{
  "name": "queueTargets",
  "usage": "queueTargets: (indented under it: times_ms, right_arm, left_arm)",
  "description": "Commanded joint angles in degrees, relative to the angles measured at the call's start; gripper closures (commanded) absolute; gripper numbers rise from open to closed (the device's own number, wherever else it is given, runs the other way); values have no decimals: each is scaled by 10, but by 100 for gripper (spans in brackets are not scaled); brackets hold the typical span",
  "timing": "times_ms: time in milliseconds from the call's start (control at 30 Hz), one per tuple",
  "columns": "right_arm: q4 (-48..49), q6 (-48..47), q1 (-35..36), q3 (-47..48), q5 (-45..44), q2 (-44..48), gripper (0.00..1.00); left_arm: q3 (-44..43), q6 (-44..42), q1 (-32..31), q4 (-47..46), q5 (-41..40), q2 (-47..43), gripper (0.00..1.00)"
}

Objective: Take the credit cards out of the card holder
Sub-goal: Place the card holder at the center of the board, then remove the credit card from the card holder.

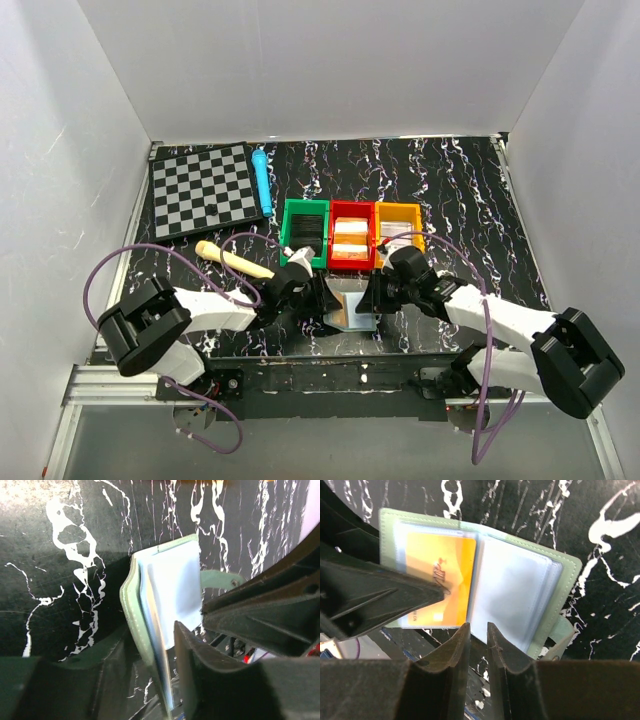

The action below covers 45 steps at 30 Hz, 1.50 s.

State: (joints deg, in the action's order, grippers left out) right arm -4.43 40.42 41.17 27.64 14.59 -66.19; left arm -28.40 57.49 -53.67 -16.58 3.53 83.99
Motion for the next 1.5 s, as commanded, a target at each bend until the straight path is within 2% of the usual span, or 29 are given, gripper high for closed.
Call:
queueTargets:
  times_ms: [0, 267, 500, 633, 767, 833, 900, 1000, 1133, 1300, 1467]
  right_arm:
    - [38, 2, -4, -18, 11, -14, 73]
    - [70, 4, -4, -31, 17, -45, 73]
    - [64, 3, -4, -38, 10, -39, 73]
    - [56, 0, -4, -41, 0, -38, 73]
    - [50, 0, -4, -40, -4, -36, 73]
    - [48, -1, -4, -38, -5, -34, 73]
    - [45, -3, -3, -37, -6, -34, 73]
    - [45, -2, -4, -38, -10, -38, 73]
    - [48, 3, -4, -37, -9, -43, 73]
    - [45, 2, -3, -34, -8, -41, 73]
    - [29, 0, -4, -29, -8, -39, 73]
  left_arm:
    - [3, -6, 6, 25, 3, -31, 55]
    - [19, -10, 19, 86, -10, -72, 44]
    - [45, -17, 43, 156, -27, -175, 42]
    - [38, -25, 55, 203, -52, -214, 44]
    - [24, -30, 56, 199, -51, -275, 45]
    - [15, -32, 56, 169, -19, -291, 45]
    - [-10, -30, 55, 125, 22, -279, 45]
    - [-59, -31, 45, 112, 70, -220, 48]
    - [-96, -42, 19, 107, 80, -139, 53]
    - [-69, -26, 17, 117, 58, -96, 63]
    - [-31, -24, 18, 111, 44, -82, 66]
